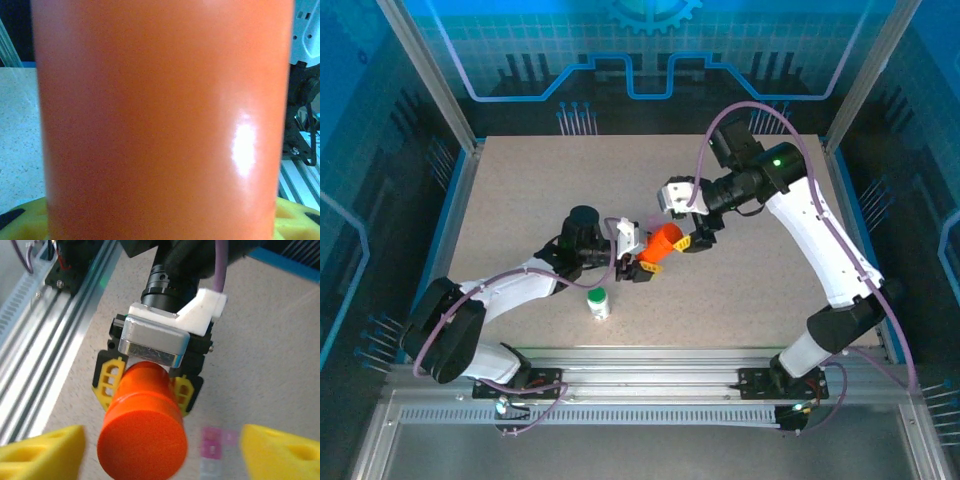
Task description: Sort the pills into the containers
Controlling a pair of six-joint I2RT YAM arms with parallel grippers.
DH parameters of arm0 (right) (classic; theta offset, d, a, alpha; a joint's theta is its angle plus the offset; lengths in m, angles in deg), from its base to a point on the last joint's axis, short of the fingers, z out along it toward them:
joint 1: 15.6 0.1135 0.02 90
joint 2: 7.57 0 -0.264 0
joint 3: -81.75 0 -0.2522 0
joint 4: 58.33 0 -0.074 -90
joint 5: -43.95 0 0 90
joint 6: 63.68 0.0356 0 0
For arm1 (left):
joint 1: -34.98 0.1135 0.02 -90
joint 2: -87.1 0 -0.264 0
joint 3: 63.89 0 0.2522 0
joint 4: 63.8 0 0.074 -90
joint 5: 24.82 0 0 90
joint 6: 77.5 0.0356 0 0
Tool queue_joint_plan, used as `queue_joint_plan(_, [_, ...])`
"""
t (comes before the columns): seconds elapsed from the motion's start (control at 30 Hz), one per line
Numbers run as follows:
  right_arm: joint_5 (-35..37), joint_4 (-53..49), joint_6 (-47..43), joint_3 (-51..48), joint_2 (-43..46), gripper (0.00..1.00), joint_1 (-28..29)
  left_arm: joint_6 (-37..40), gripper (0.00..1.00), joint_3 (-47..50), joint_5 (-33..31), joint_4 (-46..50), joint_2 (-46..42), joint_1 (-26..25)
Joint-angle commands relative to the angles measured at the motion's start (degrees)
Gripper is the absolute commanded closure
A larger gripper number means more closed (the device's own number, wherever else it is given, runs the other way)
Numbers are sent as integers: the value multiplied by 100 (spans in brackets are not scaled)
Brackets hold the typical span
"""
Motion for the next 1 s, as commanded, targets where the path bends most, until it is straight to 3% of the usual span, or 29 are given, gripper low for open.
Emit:
queue_joint_plan(0.0, [68, -435, -163, 325, -56, 0, -17, 99, 85, -146, 156, 10, -23, 23])
queue_joint_plan(0.07, [-16, -221, 284, 411, -11, 0, 18, 39, 87, -94, -94, -161, -21, 23])
queue_joint_plan(0.13, [114, 539, 1275, 242, 151, 1, 41, -129, 88, 19, -553, -528, -21, 22])
queue_joint_plan(0.3, [1474, 3123, 4756, -884, 676, 11, 62, -604, 94, 287, -2130, -1571, 43, 18])
queue_joint_plan(0.43, [1905, 3910, 6969, -1348, 808, 18, 119, -834, 96, 417, -3305, -2303, 156, -52])
queue_joint_plan(0.53, [2631, 4177, 8372, -1554, 836, 22, 211, -837, 96, 451, -4017, -2638, 232, -148])
queue_joint_plan(0.67, [2817, 4397, 8985, -1680, 716, 23, 349, -654, 96, 340, -4469, -2679, 423, -300])
queue_joint_plan(0.97, [2735, 4183, 8997, -1541, 183, 23, 546, -589, 96, 270, -4788, -2851, 623, -480])
